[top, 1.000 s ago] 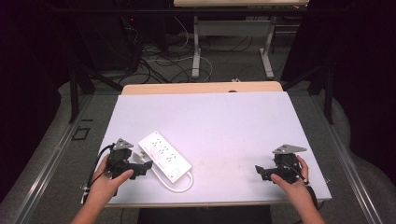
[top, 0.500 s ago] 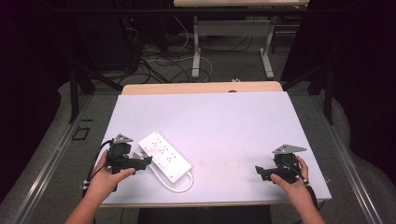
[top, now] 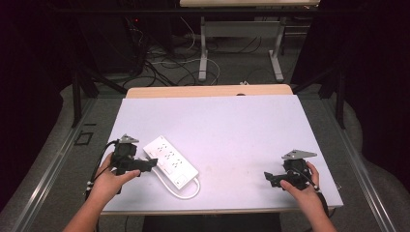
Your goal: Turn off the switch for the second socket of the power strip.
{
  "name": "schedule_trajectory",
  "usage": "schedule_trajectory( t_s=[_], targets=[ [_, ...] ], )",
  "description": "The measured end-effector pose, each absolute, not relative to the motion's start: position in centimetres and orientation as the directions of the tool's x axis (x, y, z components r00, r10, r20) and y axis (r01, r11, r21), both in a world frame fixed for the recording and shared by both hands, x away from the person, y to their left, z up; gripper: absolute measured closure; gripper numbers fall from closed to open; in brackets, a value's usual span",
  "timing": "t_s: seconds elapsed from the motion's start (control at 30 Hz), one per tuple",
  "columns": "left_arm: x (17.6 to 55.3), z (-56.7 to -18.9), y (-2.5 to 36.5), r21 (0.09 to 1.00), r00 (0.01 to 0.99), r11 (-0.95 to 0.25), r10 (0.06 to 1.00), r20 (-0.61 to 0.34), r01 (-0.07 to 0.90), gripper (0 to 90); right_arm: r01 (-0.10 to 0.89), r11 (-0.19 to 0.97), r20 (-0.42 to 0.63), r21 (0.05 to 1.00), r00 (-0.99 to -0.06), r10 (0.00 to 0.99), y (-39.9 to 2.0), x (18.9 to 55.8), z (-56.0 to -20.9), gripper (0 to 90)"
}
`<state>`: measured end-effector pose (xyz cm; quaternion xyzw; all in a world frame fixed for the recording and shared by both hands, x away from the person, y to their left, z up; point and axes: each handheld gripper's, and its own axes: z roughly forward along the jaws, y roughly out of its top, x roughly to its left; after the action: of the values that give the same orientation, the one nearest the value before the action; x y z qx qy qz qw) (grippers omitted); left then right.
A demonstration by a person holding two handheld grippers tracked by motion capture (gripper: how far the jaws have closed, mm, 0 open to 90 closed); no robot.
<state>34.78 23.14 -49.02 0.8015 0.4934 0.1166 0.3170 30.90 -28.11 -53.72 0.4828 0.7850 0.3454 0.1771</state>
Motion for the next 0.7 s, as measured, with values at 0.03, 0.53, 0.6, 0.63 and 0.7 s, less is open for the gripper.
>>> schedule_trajectory(
  t_s=[0.03,0.53,0.6,0.63,0.7],
  targets=[
    [34.8,-49.0,23.1,0.623,0.486,-0.312,0.865,-0.126,0.717,8.8,0.638,0.294,0.056,0.712,-0.47,0.881,-28.1,30.9,-53.7,7.3],
    [36.1,-48.9,22.6,0.578,0.42,-0.258,0.892,-0.165,0.774,26.2,0.639,0.299,0.056,0.709,-0.474,0.879,-28.3,31.0,-53.9,7.4],
    [36.2,-48.9,22.7,0.574,0.407,-0.247,0.897,-0.169,0.781,26.2,0.644,0.293,0.066,0.707,-0.472,0.879,-28.2,31.0,-53.9,7.4],
    [36.3,-48.9,22.7,0.566,0.401,-0.239,0.899,-0.179,0.789,26.5,0.644,0.292,0.066,0.707,-0.472,0.879,-28.2,31.0,-53.9,7.4],
    [36.4,-49.0,22.7,0.569,0.396,-0.232,0.9,-0.182,0.789,27.5,0.643,0.294,0.065,0.707,-0.472,0.879,-28.2,31.0,-53.9,7.4]
  ],
)
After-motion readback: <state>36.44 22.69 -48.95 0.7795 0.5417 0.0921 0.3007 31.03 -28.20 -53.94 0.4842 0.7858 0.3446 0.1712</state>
